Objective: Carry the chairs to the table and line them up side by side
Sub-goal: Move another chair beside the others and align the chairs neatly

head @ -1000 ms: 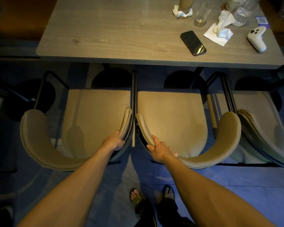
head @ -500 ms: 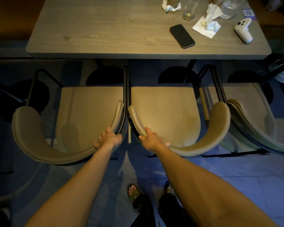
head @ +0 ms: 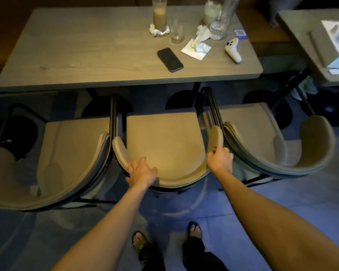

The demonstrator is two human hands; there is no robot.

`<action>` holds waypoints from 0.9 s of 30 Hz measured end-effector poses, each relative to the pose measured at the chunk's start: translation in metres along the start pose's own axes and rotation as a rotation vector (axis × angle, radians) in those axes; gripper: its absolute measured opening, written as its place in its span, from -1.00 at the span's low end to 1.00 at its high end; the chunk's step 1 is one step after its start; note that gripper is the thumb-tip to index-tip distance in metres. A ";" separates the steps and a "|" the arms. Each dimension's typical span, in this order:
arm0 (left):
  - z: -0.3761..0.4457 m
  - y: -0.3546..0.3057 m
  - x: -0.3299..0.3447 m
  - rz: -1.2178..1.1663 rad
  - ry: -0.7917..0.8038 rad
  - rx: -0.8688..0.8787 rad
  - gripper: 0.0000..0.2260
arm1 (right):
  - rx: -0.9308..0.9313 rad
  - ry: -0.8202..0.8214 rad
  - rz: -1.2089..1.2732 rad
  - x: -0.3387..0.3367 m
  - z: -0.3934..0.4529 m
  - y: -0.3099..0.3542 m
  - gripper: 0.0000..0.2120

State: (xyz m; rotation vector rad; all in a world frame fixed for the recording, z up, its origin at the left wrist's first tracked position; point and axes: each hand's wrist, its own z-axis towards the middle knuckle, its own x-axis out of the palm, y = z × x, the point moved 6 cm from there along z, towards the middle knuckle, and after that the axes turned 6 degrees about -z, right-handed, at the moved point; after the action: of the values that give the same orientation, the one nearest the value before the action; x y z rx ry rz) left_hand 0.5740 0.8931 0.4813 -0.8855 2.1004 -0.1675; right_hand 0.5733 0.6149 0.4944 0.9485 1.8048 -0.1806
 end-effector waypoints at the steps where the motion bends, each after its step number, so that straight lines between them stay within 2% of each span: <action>1: -0.005 -0.007 0.017 0.051 0.043 0.016 -0.41 | -0.012 -0.046 -0.047 -0.015 0.011 -0.008 -0.57; 5: -0.019 -0.021 0.060 0.177 0.195 -0.027 -0.36 | 0.035 -0.062 -0.145 -0.049 0.054 -0.041 -0.41; 9: -0.025 -0.028 0.077 0.213 0.234 -0.037 -0.43 | 0.144 0.145 -0.204 -0.044 0.084 -0.070 -0.30; 11: -0.023 -0.031 0.081 0.224 0.227 -0.030 -0.49 | 0.142 0.172 -0.253 -0.038 0.089 -0.078 -0.33; 16: -0.017 -0.024 0.086 0.189 0.222 -0.037 -0.54 | 0.060 0.035 -0.430 -0.049 0.096 -0.083 -0.59; 27: -0.024 -0.028 0.087 0.247 0.194 0.029 -0.56 | 0.016 0.086 -0.386 -0.053 0.104 -0.088 -0.62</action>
State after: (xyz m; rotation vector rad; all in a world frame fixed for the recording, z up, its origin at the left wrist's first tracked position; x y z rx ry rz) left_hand 0.5360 0.8116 0.4523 -0.6052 2.3608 -0.1576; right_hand 0.5976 0.4734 0.4664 0.6178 2.0570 -0.4000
